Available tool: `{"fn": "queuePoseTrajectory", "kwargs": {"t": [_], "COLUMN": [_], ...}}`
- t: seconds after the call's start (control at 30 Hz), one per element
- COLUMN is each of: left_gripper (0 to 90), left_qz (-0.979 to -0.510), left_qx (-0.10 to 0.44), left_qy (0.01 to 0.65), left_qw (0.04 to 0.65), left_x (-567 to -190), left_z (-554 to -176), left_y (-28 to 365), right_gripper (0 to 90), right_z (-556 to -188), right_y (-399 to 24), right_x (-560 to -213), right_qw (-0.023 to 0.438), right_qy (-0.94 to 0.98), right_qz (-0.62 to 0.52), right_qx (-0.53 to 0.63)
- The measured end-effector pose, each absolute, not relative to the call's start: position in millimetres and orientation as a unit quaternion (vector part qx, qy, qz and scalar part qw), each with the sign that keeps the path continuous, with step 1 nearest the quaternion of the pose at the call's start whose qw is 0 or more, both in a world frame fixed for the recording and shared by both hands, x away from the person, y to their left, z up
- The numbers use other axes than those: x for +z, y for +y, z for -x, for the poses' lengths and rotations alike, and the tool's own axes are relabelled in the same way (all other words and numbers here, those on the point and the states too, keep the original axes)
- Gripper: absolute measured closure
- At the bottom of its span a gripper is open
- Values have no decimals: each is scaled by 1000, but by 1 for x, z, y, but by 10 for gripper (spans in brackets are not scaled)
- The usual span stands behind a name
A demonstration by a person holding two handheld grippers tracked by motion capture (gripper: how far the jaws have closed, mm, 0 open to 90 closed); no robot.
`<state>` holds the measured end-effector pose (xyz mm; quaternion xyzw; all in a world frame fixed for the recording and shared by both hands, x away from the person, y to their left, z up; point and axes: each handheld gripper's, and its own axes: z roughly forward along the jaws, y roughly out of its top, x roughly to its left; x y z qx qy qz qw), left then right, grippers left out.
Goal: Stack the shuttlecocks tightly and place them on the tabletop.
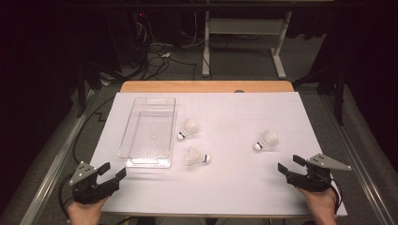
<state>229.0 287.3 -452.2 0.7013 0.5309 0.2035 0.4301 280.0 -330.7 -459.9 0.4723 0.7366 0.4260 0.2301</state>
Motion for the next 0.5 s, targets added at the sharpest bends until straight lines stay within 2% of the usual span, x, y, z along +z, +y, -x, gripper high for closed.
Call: {"fn": "queuePoseTrajectory", "kwargs": {"t": [0.5], "left_gripper": [340], "left_qz": [-715], "left_qx": [190], "left_qy": [522], "left_qw": [425], "left_x": [-445], "left_z": [-233], "left_y": [273], "right_gripper": [282], "right_z": [-280], "right_y": [-330], "right_x": [-460], "right_qw": [226], "right_qy": [737], "right_qz": [-470], "right_qx": [429]}}
